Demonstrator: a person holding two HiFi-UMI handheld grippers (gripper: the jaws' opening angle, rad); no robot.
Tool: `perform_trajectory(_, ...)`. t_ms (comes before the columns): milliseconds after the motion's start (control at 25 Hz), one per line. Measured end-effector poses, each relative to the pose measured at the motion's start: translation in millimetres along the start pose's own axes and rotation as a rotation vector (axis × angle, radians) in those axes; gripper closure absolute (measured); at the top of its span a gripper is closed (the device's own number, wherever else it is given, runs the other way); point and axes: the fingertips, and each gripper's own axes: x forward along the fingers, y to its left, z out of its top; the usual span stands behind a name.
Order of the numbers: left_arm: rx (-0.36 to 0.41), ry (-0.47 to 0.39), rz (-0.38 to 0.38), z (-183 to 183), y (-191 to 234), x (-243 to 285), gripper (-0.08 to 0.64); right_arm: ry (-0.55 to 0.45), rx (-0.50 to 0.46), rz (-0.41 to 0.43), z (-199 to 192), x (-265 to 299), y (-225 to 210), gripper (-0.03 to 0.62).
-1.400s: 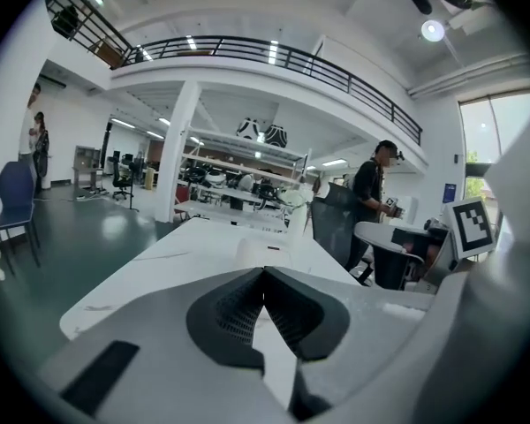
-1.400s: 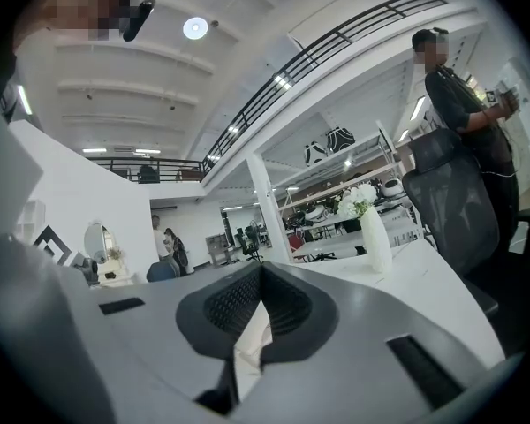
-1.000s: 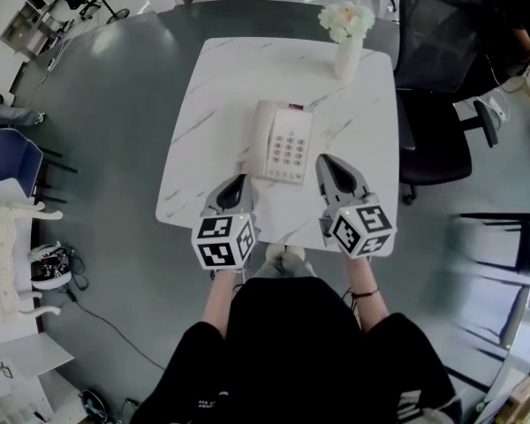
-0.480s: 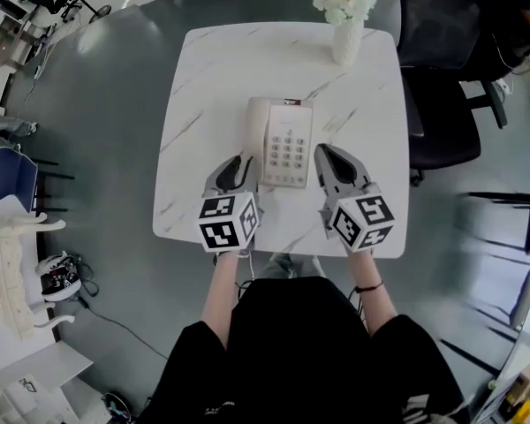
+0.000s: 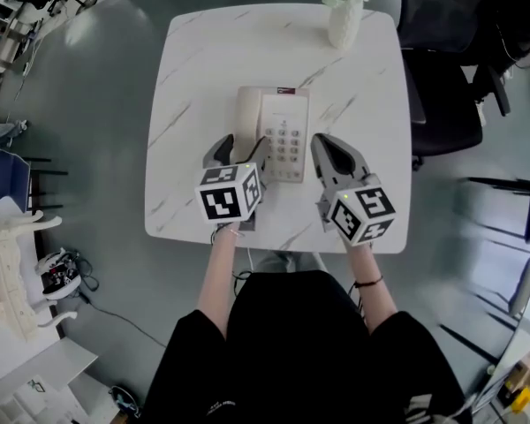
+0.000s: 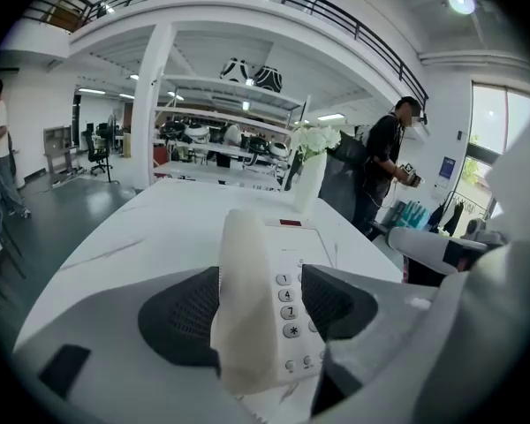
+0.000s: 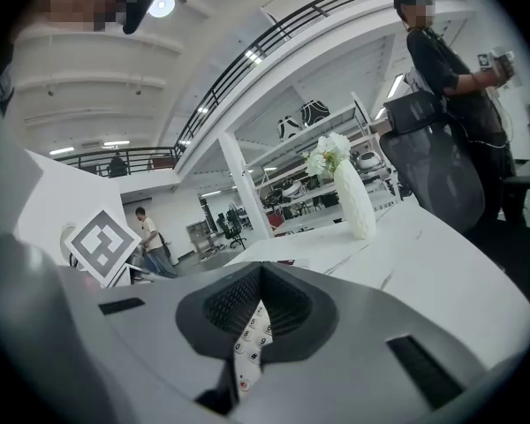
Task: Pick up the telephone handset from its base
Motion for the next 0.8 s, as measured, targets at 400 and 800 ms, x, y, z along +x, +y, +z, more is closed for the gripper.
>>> perform_trajectory(400,-0.011,0.065,0.031,-4,12,30,0.287,0.017,0.028,-0.013,-12,4,-11,0.601)
perform_trajectory(800,0.027,0.113,0.07,-9,18,36,0.342,0.025,0.032,-0.022,-13,7,-14,0.601)
